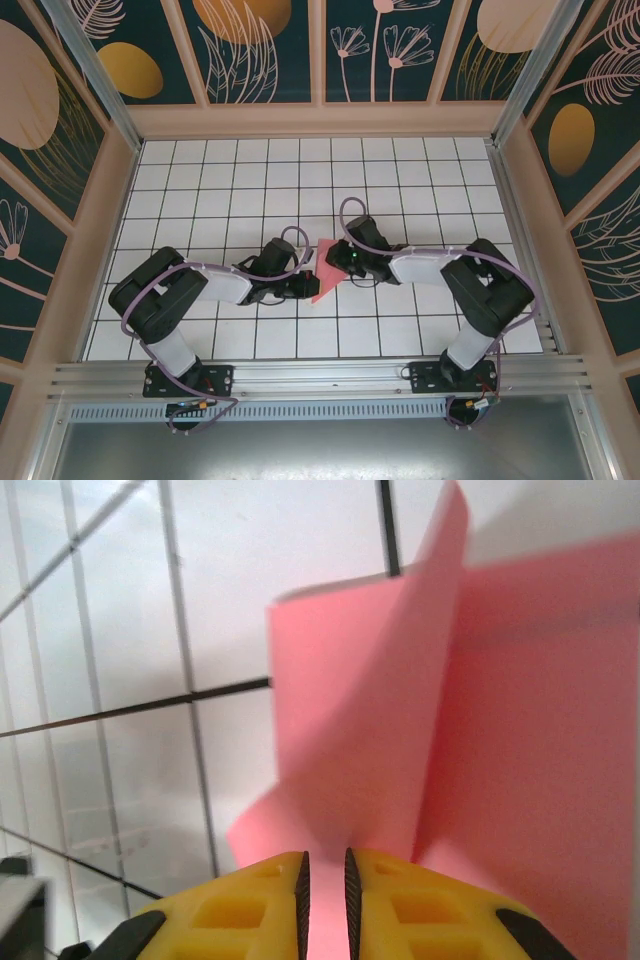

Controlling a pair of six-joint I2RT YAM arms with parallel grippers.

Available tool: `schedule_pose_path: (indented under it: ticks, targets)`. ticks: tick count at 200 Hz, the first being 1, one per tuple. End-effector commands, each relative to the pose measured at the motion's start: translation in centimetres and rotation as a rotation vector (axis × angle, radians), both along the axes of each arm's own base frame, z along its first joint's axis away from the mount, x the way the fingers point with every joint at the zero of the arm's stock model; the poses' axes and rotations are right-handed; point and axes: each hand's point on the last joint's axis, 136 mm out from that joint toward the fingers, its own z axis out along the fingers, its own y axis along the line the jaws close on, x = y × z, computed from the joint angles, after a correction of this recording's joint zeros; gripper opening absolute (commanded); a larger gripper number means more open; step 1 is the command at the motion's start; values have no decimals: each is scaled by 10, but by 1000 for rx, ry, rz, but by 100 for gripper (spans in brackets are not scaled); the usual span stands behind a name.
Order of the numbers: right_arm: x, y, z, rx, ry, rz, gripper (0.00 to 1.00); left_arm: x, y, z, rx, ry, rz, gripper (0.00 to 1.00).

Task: Fold a paper plane with a square sheet of paper (pick it up from the middle)

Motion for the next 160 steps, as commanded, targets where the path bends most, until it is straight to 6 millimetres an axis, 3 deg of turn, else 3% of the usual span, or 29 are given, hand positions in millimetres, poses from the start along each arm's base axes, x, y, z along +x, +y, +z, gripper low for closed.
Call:
schedule_pose_path:
  ticks: [1, 19, 68, 130, 160]
  targets:
    - [5, 16, 44, 81, -107, 78, 11, -34, 50, -61, 254, 138, 19, 0]
    - [-4, 24, 42, 105, -102, 110, 6, -33, 49, -60, 253, 136, 18, 0]
    - [-26, 37, 12, 79, -43, 148, 5, -32, 50, -60, 261, 133, 19, 0]
    - [-34, 35, -26, 60, 23, 145, 5, -34, 51, -62, 264, 139, 20, 0]
    - [-26, 17, -45, -16, 52, 78, 6, -38, 56, -66, 282, 145, 14, 0]
